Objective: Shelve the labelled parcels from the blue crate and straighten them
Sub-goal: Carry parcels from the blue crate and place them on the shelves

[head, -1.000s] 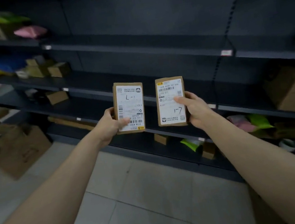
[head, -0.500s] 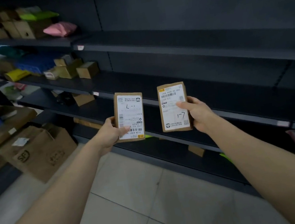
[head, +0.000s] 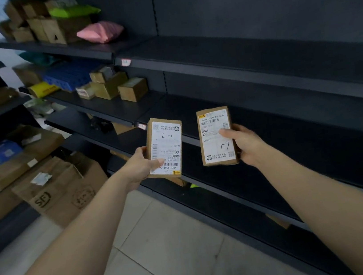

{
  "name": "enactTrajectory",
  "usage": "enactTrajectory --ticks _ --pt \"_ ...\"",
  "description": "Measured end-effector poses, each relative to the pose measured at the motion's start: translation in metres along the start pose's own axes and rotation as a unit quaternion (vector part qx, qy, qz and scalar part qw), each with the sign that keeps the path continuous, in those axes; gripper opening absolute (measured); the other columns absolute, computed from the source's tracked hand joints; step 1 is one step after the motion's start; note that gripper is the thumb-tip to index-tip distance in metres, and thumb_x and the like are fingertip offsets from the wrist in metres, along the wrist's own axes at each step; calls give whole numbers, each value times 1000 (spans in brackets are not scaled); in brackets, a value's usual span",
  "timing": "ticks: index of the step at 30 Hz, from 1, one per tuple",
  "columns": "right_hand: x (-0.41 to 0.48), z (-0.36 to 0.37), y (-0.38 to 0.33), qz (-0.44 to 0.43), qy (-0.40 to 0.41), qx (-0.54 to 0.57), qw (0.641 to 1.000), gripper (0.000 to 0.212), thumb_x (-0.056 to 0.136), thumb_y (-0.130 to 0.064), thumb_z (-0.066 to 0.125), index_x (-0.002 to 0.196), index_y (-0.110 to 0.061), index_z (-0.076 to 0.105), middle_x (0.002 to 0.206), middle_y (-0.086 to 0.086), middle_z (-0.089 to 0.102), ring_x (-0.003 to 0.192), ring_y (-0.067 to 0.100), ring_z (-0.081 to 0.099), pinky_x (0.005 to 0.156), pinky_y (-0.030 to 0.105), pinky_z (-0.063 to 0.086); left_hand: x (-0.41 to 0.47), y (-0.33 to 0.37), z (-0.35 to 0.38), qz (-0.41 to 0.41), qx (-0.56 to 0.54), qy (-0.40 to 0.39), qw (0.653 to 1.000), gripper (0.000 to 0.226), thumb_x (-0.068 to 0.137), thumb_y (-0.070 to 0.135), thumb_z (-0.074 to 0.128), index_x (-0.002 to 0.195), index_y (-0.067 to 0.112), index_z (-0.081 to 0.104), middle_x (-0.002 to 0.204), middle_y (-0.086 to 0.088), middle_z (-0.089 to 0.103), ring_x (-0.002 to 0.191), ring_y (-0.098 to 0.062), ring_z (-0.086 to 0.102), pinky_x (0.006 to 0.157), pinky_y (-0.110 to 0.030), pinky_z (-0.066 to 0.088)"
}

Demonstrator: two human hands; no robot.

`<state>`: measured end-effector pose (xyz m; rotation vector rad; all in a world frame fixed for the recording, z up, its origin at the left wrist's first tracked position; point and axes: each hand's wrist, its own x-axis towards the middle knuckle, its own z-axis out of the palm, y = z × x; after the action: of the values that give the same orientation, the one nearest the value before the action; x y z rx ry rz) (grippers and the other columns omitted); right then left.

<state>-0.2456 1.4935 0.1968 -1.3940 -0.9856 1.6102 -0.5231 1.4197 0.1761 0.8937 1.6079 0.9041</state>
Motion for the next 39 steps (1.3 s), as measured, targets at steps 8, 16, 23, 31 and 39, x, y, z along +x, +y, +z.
enactTrajectory --ticks 8,16,23,31,39 --pt "86 61 -15 1 20 3 1000 40 85 -20 71 122 -24 57 95 4 75 86 25 72 58 40 58 115 24 -55 2 21 -44 999 86 82 13 73 147 16 17 119 -9 65 105 -26 64 97 -47 50" --pt "152 117 -9 27 72 29 997 43 87 -20 69 127 -21 54 109 10 72 99 32 68 86 58 53 222 46 -92 0 81 -143 986 50 85 11 69 129 11 46 115 -4 68 102 -21 66 96 -44 50" --pt "215 121 -13 53 114 35 991 37 89 -22 67 125 -19 57 105 9 72 90 27 70 62 41 56 302 60 -82 -29 69 -164 984 47 84 10 69 125 10 46 117 -4 67 96 -16 66 72 -28 52" --pt "284 136 -7 92 128 39 987 36 91 -23 65 124 -12 56 112 14 70 93 28 68 69 40 55 370 61 -82 -53 76 -164 982 49 86 15 68 131 12 47 121 -6 65 106 -24 63 89 -39 50" --pt "333 153 -4 124 181 47 975 20 91 -32 64 99 -14 63 89 7 71 76 20 68 54 30 52 428 77 -89 -47 115 -201 972 34 92 19 61 124 8 57 123 -10 64 93 -17 65 59 -19 50"
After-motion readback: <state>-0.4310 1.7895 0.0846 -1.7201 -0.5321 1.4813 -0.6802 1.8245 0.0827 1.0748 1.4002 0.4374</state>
